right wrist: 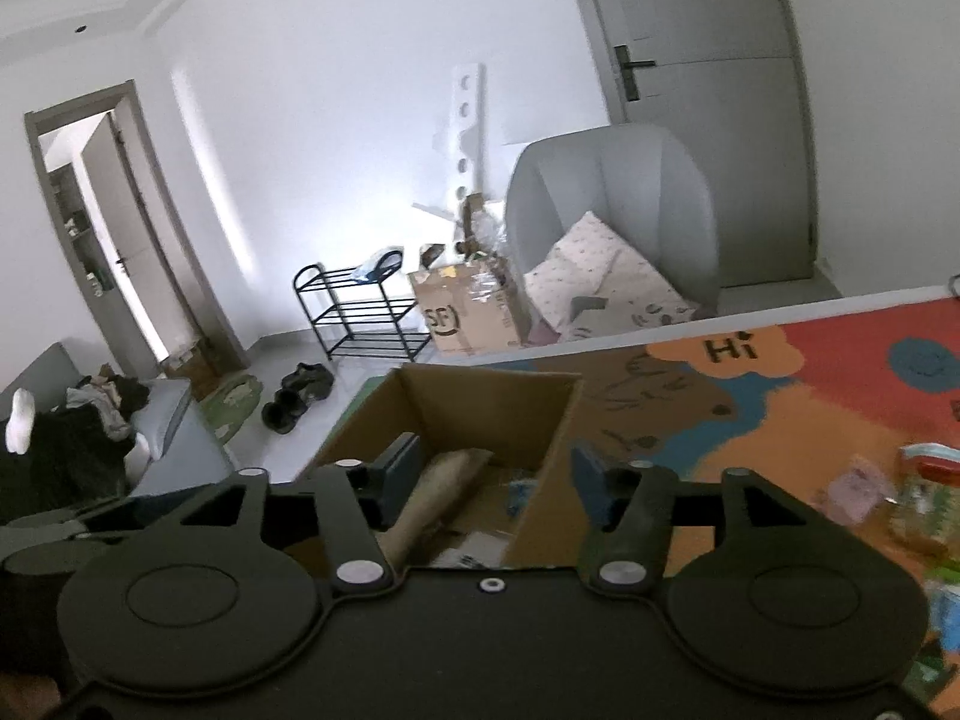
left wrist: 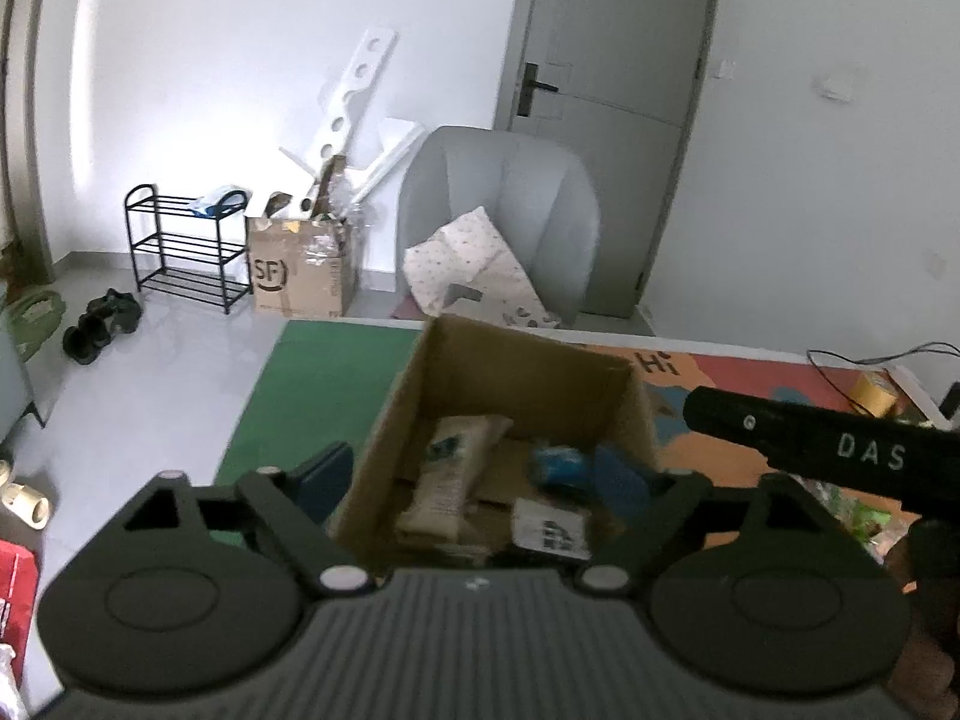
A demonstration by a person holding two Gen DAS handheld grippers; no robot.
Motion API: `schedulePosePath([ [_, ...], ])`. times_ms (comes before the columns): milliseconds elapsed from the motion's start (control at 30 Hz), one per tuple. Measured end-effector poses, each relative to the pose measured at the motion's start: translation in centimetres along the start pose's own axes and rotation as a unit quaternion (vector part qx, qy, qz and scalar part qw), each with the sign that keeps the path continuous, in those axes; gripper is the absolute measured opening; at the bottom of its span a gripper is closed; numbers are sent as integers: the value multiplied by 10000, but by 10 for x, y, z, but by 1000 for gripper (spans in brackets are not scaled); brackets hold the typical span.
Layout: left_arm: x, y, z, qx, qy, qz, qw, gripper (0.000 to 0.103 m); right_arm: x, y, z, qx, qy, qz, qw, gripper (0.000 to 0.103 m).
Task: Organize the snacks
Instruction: 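Open both grippers to release the packets into the box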
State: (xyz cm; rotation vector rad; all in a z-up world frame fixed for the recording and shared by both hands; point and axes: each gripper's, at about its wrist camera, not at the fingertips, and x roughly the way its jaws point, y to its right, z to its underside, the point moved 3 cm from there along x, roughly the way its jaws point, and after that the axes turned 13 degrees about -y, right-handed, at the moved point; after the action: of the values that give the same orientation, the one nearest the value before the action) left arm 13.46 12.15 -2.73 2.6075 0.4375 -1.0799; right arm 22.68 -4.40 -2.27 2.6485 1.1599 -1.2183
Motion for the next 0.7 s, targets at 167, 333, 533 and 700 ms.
schedulePosePath([
  [167, 2, 19, 5, 195, -31, 117, 9997, 91, -15, 20, 7, 134, 35, 229, 9996, 65],
  [333, 3, 39, 8, 336, -36, 246, 9991, 92, -31, 38, 13, 227, 104, 424, 9988, 69],
  [533, 3, 54, 12, 440, -42, 346, 9984, 94, -51, 56, 16, 298, 253, 612, 9974, 74],
  [700, 2, 63, 13, 449, -63, 469, 9979, 94, -68, 70, 21, 358, 332, 754, 9960, 80],
])
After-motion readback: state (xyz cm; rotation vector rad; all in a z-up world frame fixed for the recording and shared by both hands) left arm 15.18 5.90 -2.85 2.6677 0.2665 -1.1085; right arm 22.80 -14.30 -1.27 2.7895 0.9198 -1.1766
